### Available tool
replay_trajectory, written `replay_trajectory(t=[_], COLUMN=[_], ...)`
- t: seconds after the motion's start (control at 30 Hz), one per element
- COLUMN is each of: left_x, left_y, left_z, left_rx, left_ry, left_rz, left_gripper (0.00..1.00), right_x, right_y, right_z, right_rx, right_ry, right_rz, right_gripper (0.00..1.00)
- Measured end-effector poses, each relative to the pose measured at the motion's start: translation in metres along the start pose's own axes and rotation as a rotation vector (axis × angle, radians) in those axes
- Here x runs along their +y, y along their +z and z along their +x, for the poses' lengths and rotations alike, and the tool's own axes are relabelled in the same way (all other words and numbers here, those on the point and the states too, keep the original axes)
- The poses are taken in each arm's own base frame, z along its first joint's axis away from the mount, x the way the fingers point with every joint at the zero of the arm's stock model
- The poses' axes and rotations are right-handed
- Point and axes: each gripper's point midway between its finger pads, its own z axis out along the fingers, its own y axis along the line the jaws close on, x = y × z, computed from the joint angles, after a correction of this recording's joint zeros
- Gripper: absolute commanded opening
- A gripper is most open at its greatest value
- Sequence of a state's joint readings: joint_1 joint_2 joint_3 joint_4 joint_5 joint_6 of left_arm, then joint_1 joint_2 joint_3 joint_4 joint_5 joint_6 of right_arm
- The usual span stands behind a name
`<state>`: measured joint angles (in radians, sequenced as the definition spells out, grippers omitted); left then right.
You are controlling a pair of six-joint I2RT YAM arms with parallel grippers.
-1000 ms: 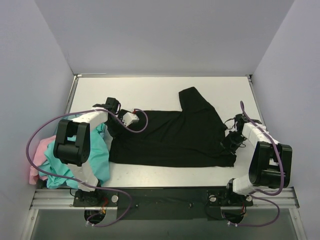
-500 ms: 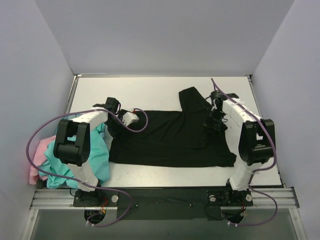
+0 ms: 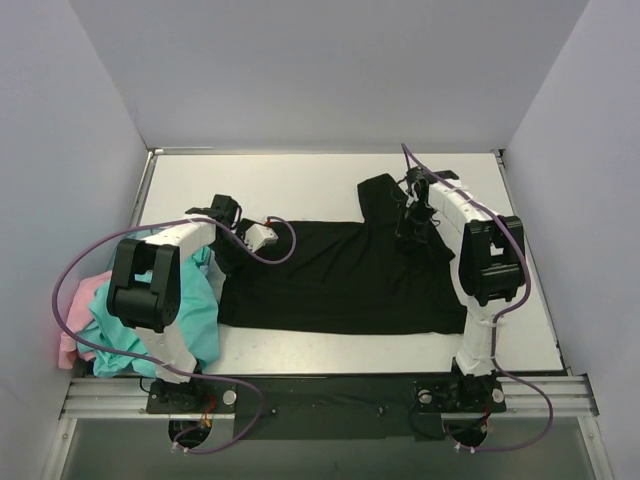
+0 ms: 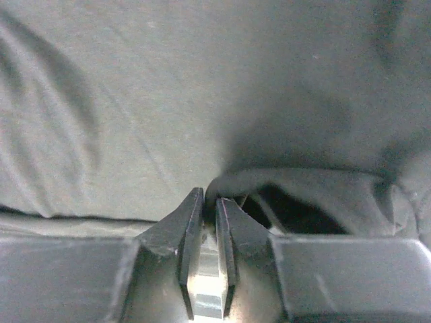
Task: Fold and stack the t-shirts
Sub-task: Fold the flattened tshirt in 1/3 of the way
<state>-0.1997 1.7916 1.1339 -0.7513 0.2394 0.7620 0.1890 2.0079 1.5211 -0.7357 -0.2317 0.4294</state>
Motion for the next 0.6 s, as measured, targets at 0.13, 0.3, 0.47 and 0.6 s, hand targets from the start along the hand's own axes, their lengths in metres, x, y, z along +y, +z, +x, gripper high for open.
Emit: replay_trajectory(t=[0.13, 0.3, 0.47, 0.6], left_x=[0.000, 0.000, 0.001, 0.001], left_y=[0.000, 0.000, 0.000, -0.001], left_z=[0.000, 0.000, 0.001, 0.001], left_rx=[0.000, 0.001, 0.003, 0.005], left_ry=[0.000, 0.000, 0.000, 0.000], left_rz=[0.000, -0.001, -0.004, -0.009], left_gripper=[0.01, 0.01, 0.01, 0.01], right_x=[0.018, 0.040, 0.049, 0.027], right_y=[0.001, 0.000, -0.016, -0.037], right_z=[-0.007, -0.017, -0.026, -0.013], right_rx=[0.001, -0.009, -0.064, -0.127], right_ry=[-0.055, -0.110, -0.158, -0.146], right_rz=[-0.056, -0.138, -0.166, -0.111], right_gripper=[0.42, 0.48, 0.35, 0.00])
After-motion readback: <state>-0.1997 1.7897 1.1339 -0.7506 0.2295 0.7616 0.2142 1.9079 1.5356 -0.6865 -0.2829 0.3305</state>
